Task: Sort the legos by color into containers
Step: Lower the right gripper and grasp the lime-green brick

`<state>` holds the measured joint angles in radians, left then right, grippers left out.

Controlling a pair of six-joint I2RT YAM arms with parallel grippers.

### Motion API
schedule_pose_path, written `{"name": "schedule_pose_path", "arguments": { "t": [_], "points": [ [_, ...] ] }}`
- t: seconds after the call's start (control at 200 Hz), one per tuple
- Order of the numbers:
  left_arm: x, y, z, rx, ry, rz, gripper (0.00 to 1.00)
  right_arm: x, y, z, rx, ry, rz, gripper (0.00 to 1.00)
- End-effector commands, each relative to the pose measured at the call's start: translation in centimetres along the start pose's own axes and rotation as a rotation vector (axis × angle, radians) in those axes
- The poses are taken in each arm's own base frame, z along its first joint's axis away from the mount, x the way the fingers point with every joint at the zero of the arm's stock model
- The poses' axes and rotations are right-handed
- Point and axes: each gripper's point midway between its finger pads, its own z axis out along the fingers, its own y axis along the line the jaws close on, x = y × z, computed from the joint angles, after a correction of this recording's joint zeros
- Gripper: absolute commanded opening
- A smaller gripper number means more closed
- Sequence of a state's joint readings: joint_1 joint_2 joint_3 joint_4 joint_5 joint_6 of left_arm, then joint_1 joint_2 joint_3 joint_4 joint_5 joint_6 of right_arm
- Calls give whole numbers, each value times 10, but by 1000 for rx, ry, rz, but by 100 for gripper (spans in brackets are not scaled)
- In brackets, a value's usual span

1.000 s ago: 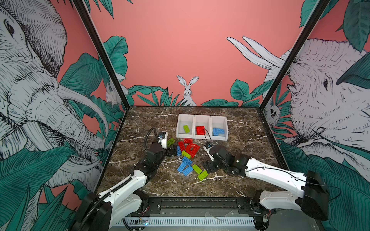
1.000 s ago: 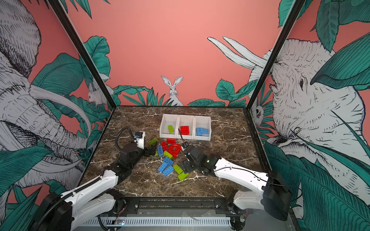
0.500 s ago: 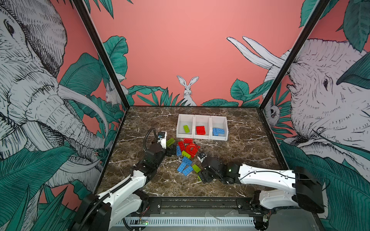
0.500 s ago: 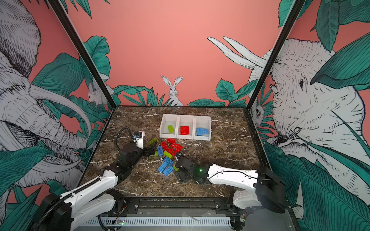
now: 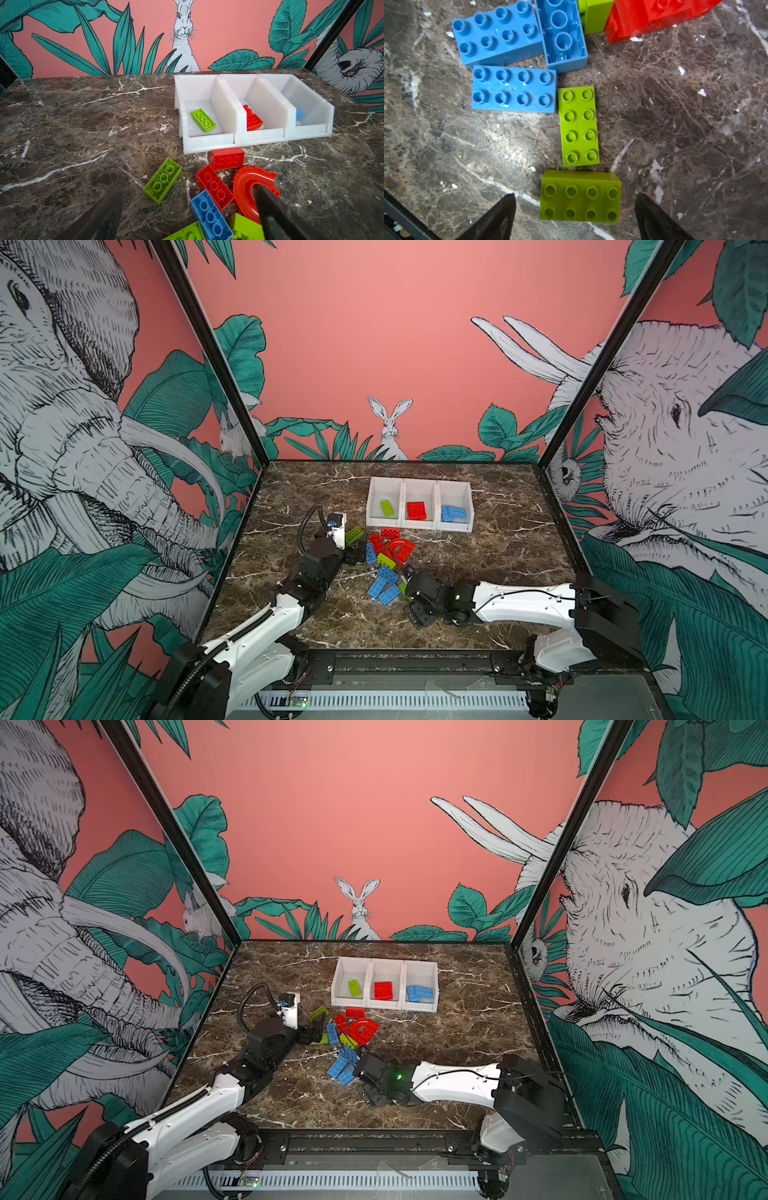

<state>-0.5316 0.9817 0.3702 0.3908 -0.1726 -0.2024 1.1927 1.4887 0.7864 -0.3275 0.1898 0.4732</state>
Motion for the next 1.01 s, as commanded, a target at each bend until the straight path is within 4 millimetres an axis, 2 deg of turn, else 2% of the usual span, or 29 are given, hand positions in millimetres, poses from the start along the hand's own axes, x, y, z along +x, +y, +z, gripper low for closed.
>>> {"name": "schedule_pose_path", "arguments": {
  "t": [0.0,0.38,0.525,0.735,1.0],
  "points": [
    [-2,0,-3,2,-11,-11,99,2,3,6,-4,-6,15,86],
    [0,0,-2,1,-6,-10,99,15,-3,18,32,31,35,75],
    [0,0,-2,-1,-5,-8,99,17,-3,21,30,29,44,67],
    [0,1,-2,-3,-5,-8,99,17,-6,18,43,23,53,56],
    [1,0,-2,0,-3,-11,99,13,-15,7,70,-14,73,47]
  ]
}}
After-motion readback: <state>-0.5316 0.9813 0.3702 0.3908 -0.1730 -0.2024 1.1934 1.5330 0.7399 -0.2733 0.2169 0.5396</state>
